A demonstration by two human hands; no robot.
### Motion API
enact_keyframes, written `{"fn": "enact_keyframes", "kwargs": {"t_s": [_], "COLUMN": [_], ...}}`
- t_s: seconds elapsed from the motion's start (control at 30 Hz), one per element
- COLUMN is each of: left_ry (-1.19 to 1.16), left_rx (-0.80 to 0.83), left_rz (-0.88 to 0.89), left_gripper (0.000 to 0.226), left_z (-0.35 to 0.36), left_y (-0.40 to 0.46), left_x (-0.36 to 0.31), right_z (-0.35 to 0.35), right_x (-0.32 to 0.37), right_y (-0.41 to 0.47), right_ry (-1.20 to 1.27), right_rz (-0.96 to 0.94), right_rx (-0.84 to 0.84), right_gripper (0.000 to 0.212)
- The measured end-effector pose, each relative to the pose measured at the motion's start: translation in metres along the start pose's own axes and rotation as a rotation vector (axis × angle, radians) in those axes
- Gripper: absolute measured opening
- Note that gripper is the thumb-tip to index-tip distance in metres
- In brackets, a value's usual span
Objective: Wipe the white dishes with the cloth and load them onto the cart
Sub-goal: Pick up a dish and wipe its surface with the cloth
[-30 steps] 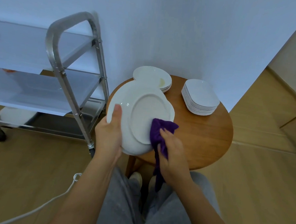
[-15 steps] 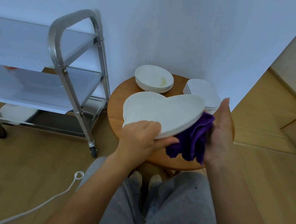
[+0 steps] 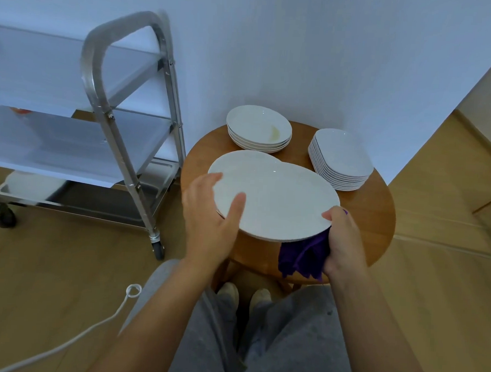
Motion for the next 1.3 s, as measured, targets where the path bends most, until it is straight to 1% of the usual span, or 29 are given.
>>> {"fn": "enact_keyframes", "kwargs": {"t_s": [0.03,0.07,0.1,0.13,0.17,0.2,0.3,0.4,0.47,0.53,0.6,0.7,0.73,0.8,0.83,0.97,1.03,1.13,1.23,1.3], "left_ry": [-0.031,-0.072,-0.077,-0.041,-0.011,-0.007,0.021,0.055,0.099,0.151,0.191,0.217,0.232,0.303,0.347,0.466,0.499,0.491,0.425,0.400], "left_rx": [0.028,0.094,0.180,0.244,0.272,0.272,0.248,0.248,0.261,0.257,0.257,0.275,0.279,0.294,0.313,0.393,0.407,0.394,0.366,0.357], "left_rz": [-0.174,-0.313,-0.375,-0.363,-0.333,-0.310,-0.288,-0.289,-0.298,-0.319,-0.333,-0.342,-0.349,-0.350,-0.345,-0.318,-0.328,-0.360,-0.390,-0.398], "left_gripper": [0.053,0.049,0.042,0.032,0.022,0.018,0.023,0.030,0.031,0.031,0.029,0.018,0.017,0.024,0.028,0.039,0.043,0.047,0.050,0.050], "left_z": [0.004,0.013,0.022,0.027,0.028,0.029,0.031,0.035,0.038,0.040,0.042,0.046,0.047,0.048,0.050,0.057,0.059,0.060,0.063,0.064], "left_y": [-0.002,-0.007,-0.011,-0.011,-0.010,-0.009,-0.002,0.006,0.008,0.011,0.013,0.018,0.020,0.023,0.025,0.032,0.034,0.032,0.028,0.026], "left_x": [0.020,0.038,0.049,0.054,0.057,0.059,0.063,0.072,0.079,0.087,0.095,0.107,0.111,0.118,0.120,0.128,0.132,0.135,0.139,0.140], "right_z": [0.001,0.002,0.004,0.005,0.005,0.004,0.002,0.006,0.010,0.015,0.020,0.031,0.034,0.039,0.041,0.049,0.052,0.054,0.053,0.054], "right_x": [-0.002,-0.003,-0.003,-0.001,0.002,0.006,0.019,0.026,0.031,0.036,0.040,0.044,0.045,0.046,0.047,0.048,0.048,0.048,0.046,0.046], "right_y": [0.003,0.005,0.007,0.009,0.011,0.013,0.019,0.029,0.038,0.047,0.055,0.065,0.068,0.076,0.080,0.095,0.102,0.108,0.109,0.108], "right_ry": [0.016,0.025,0.029,0.026,0.010,-0.027,-0.234,-0.409,-0.537,-0.666,-0.740,-0.821,-0.839,-0.892,-0.917,-1.005,-1.057,-1.096,-1.090,-1.088], "right_rz": [-0.006,-0.020,-0.042,-0.069,-0.102,-0.141,-0.256,-0.307,-0.317,-0.313,-0.342,-0.389,-0.388,-0.379,-0.376,-0.355,-0.321,-0.283,-0.285,-0.282], "right_rx": [0.002,0.006,0.009,0.008,-0.004,-0.028,-0.092,-0.109,-0.145,-0.183,-0.214,-0.243,-0.250,-0.275,-0.285,-0.291,-0.292,-0.285,-0.284,-0.288], "right_gripper": [0.018,0.019,0.021,0.023,0.023,0.023,0.025,0.027,0.023,0.012,0.004,0.004,0.009,0.025,0.029,0.030,0.034,0.035,0.031,0.031]}}
Point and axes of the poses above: each hand's wrist, its own y-axis towards the middle knuckle, its own z-axis out of the palm, x = y × z, the point moved 9 cm from there along y, towards the middle knuckle, and after that the axes turned 14 degrees about z, right-handed, at the moved point
